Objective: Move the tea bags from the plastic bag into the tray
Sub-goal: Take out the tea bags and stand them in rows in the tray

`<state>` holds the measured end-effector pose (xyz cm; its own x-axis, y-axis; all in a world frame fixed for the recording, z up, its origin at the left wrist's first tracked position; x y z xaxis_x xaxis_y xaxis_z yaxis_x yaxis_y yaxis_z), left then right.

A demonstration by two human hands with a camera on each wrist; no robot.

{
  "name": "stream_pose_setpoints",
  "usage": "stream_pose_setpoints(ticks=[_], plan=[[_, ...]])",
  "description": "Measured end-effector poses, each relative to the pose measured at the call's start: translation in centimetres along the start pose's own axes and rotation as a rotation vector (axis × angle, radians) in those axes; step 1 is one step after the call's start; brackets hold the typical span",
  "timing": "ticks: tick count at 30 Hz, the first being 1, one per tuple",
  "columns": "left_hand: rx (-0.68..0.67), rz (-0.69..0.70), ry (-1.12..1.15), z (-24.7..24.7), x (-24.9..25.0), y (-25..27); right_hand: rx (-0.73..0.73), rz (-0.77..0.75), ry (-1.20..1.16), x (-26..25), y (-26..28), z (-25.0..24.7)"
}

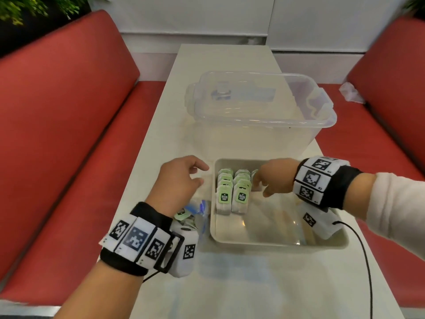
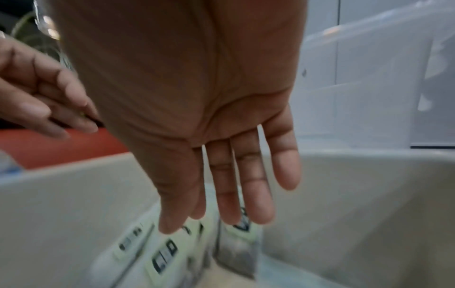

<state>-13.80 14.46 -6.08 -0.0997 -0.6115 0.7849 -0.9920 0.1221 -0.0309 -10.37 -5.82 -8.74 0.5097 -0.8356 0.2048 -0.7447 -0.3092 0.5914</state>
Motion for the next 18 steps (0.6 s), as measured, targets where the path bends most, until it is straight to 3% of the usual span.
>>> stream_pose_setpoints(ticks=[4,8,11,15,18], plan=[[-0.012,0.023,-0.126,-4.2,-0.9,1.2,0.233,0.031,-0.217,-1.4,2.5,-3.3],[-0.028,0.027,-0.154,-5.4,-1.7,3.8,0.417,-0.014,-0.412,-5.5,4.8,-5.5],[-0.043,0.1,-0.153,-3.9,-1.8,5.5,0.47,-0.031,-0.513,-9.4,5.3,-5.1],[-0.313,0.098,-0.405,1.4,-4.4,6.0,0.487,0.018,-0.57,-12.5,4.9,-3.6],[-0.318,0.087,-0.552,3.5,-5.2,5.4,0.513,0.071,-0.591,-13.0,5.0,-3.1]])
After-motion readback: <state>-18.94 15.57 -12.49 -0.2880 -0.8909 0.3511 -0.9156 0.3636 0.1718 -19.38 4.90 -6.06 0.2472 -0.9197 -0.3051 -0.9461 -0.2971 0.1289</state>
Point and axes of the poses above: each hand's wrist, its own y-axis away from the middle knuckle, its own z-axis out of the palm, x = y × z, the point moved 5 cm from there along -y, towards the middle knuckle, and after that the axes turned 6 degrees about y, right-handed, at the moved point
